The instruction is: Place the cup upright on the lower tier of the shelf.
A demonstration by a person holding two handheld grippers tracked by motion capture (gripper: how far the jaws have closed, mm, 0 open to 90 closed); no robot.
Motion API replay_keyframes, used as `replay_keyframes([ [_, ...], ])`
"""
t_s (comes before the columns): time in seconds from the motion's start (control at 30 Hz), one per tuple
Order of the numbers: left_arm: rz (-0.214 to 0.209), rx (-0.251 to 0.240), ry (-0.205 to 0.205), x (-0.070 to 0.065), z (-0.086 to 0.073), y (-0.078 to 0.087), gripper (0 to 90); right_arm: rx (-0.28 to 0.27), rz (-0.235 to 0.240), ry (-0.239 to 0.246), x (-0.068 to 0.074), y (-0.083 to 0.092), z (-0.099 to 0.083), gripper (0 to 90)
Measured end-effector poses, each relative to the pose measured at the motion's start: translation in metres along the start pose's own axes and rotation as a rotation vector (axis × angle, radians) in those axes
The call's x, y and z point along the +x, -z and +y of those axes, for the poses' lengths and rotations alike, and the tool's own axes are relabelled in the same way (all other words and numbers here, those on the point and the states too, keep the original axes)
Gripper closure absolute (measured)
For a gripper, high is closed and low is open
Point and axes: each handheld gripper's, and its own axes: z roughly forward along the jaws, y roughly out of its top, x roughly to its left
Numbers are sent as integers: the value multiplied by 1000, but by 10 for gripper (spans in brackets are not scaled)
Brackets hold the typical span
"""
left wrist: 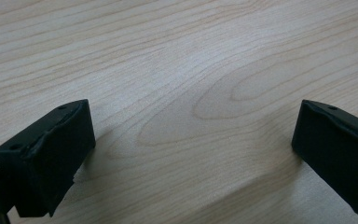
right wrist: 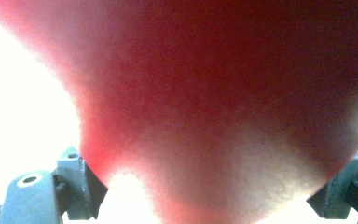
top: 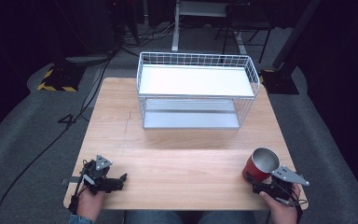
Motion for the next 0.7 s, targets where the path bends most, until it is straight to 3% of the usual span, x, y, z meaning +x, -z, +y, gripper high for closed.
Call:
replay_keyframes([
  [0.37,-2,1,1,0,0,0,0,-12,19,16,7,0,24,169],
  [0.7,-17,-13,41,6,-2,3,0,-26,37,9,8,0,48,168],
])
